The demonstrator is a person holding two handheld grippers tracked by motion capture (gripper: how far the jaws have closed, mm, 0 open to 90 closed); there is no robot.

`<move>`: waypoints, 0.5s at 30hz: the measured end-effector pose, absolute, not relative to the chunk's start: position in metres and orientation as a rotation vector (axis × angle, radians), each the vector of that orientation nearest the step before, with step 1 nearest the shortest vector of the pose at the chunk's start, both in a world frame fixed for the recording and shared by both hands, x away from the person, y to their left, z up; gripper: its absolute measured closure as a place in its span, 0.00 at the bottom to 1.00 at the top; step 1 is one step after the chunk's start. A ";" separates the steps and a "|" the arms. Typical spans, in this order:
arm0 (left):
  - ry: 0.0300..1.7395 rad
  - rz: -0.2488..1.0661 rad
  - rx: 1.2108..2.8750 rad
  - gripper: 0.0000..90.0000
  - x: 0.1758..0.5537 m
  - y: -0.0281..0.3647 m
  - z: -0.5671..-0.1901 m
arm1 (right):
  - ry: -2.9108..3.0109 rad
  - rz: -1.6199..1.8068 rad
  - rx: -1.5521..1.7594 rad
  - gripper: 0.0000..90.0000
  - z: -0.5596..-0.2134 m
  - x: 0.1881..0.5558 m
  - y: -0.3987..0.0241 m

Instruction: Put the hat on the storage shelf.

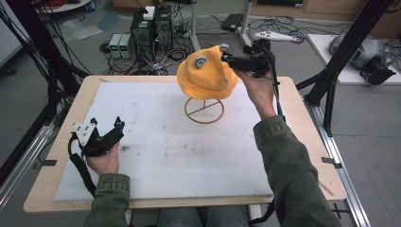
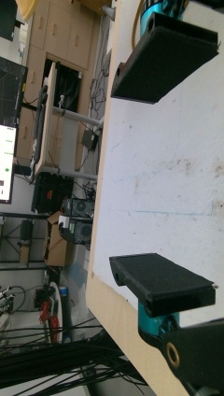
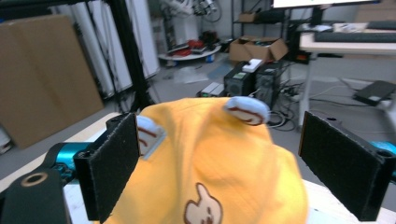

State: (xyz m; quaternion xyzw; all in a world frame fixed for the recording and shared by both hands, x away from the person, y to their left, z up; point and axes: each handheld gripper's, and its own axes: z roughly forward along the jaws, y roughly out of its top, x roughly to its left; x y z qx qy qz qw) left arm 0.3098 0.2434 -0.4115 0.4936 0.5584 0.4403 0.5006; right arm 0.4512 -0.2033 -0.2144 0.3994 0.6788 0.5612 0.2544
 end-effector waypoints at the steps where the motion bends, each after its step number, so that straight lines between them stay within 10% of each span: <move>1: 1.349 1.065 1.196 0.18 0.310 0.243 -0.412 | 1.826 1.522 1.092 0.14 -0.213 0.448 -0.205; 15: 1.354 1.084 1.202 0.18 0.309 0.240 -0.411 | 1.473 1.518 1.137 0.14 -0.244 0.390 -0.245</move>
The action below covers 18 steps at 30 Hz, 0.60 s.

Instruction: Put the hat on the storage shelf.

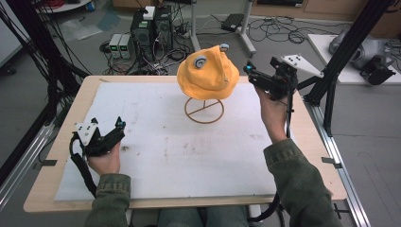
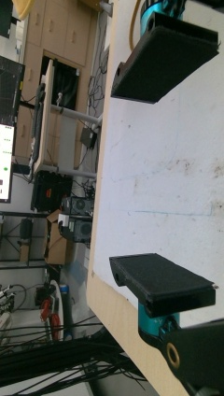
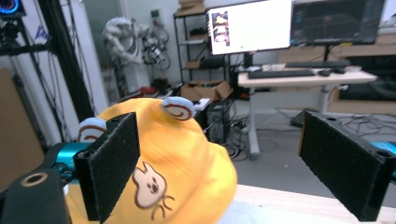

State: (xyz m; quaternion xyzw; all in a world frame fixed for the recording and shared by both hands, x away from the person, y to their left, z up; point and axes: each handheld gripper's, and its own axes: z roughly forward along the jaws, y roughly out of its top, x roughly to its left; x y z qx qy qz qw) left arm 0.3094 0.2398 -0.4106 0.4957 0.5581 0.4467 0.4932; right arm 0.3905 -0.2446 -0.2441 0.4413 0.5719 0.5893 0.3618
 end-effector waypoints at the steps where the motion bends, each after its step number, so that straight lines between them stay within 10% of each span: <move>1: 1.357 1.088 1.205 0.18 0.309 0.240 -0.410 | 1.462 1.506 1.134 0.14 -0.248 0.385 -0.247; 18: 1.377 1.123 1.215 0.18 0.309 0.234 -0.412 | 1.364 1.467 1.191 0.14 -0.332 0.346 -0.276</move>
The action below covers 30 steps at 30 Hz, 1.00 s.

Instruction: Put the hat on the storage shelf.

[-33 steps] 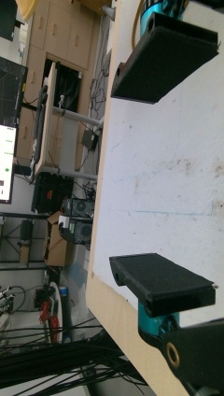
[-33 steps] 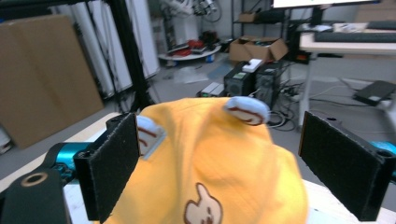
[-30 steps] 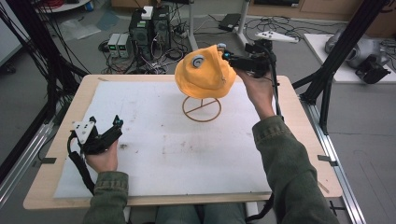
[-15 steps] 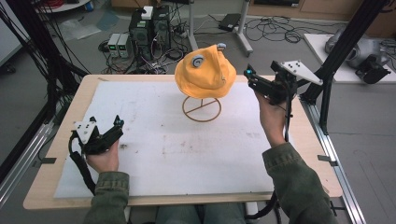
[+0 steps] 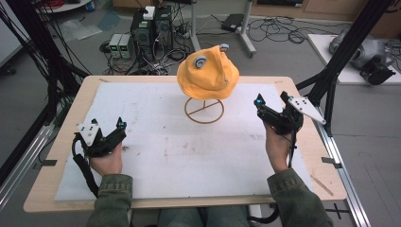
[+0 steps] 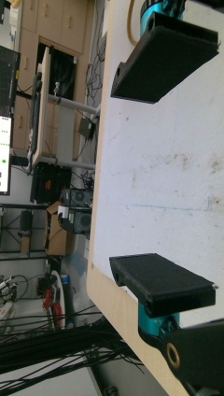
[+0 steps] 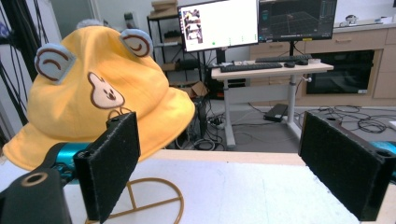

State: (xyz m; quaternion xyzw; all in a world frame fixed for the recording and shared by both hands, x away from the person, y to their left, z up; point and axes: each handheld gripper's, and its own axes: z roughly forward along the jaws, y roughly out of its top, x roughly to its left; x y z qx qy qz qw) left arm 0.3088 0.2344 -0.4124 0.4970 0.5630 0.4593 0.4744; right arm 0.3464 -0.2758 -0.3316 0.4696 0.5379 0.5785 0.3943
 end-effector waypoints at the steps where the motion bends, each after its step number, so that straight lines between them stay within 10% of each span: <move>1: 1.380 1.124 1.219 0.18 0.309 0.235 -0.413 | 1.359 1.469 1.200 0.14 -0.336 0.345 -0.277; 30: 1.386 1.127 1.240 0.18 0.310 0.232 -0.415 | 1.450 1.386 1.218 0.14 -0.400 0.332 -0.276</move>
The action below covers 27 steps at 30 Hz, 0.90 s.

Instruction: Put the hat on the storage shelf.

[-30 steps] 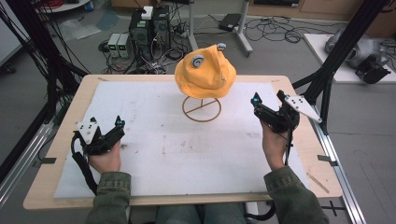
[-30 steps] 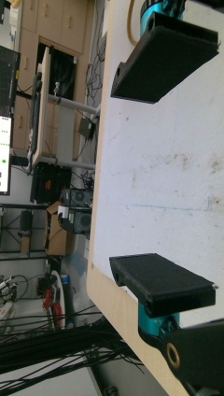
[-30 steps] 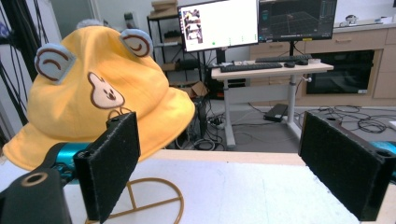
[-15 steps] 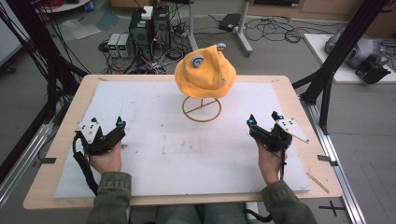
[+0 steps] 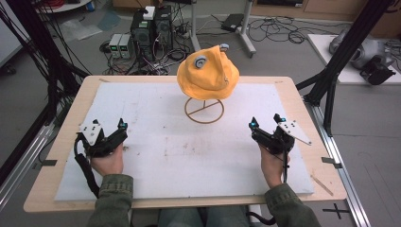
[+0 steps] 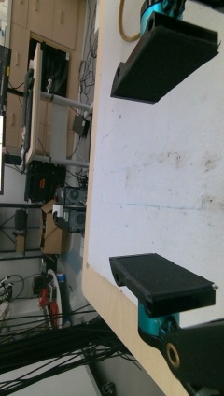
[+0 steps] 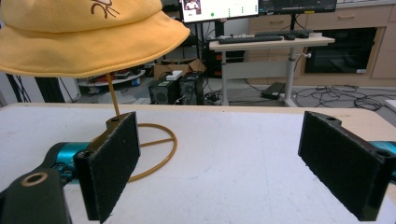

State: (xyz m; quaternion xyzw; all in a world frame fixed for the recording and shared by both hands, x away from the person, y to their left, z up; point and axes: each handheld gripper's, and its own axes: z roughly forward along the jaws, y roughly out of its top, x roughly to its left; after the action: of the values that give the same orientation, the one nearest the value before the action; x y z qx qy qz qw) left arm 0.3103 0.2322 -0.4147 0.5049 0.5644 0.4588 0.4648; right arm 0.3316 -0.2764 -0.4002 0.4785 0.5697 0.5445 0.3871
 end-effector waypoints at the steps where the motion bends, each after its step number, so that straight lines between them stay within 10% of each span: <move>1: 1.386 1.127 1.239 0.18 0.310 0.232 -0.415 | 1.449 1.386 1.219 0.14 -0.400 0.332 -0.276; 27: 1.381 1.128 1.240 0.18 0.312 0.229 -0.415 | 1.473 1.375 1.249 0.14 -0.406 0.333 -0.280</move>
State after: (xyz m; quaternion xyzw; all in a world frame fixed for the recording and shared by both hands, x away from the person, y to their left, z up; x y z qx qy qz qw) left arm 0.3123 0.2286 -0.4147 0.5052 0.5625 0.4594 0.4661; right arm 0.3333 -0.2799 -0.4058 0.4880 0.5759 0.5374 0.3761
